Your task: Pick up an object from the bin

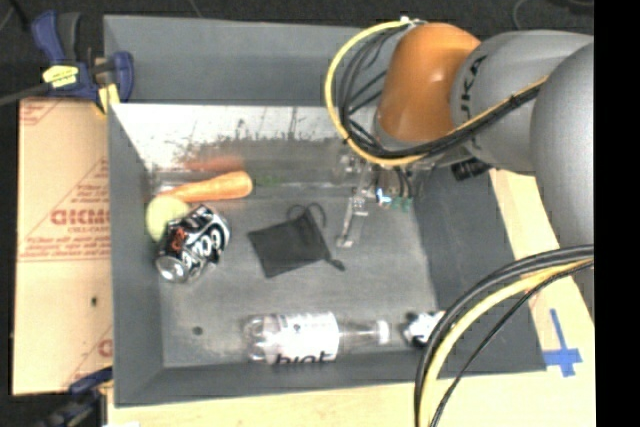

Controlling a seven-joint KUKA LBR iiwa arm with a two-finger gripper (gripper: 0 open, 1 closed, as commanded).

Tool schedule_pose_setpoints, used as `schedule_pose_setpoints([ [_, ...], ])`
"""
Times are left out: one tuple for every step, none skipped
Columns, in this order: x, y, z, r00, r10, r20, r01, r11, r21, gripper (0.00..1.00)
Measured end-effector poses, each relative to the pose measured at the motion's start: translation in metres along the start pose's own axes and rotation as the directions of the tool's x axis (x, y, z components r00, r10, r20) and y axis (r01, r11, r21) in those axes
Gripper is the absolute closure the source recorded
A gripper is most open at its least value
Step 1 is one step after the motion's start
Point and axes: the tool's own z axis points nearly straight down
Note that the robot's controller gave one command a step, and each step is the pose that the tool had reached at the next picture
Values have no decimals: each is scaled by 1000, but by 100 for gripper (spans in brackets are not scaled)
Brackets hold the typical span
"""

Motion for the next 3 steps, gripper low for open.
schedule_pose_setpoints([
  [22,29,-5,993,-117,12,117,993,6,0],
  [30,64,48,972,-233,6,233,972,2,0],
  [36,43,49,999,-33,15,33,999,4,100],
])
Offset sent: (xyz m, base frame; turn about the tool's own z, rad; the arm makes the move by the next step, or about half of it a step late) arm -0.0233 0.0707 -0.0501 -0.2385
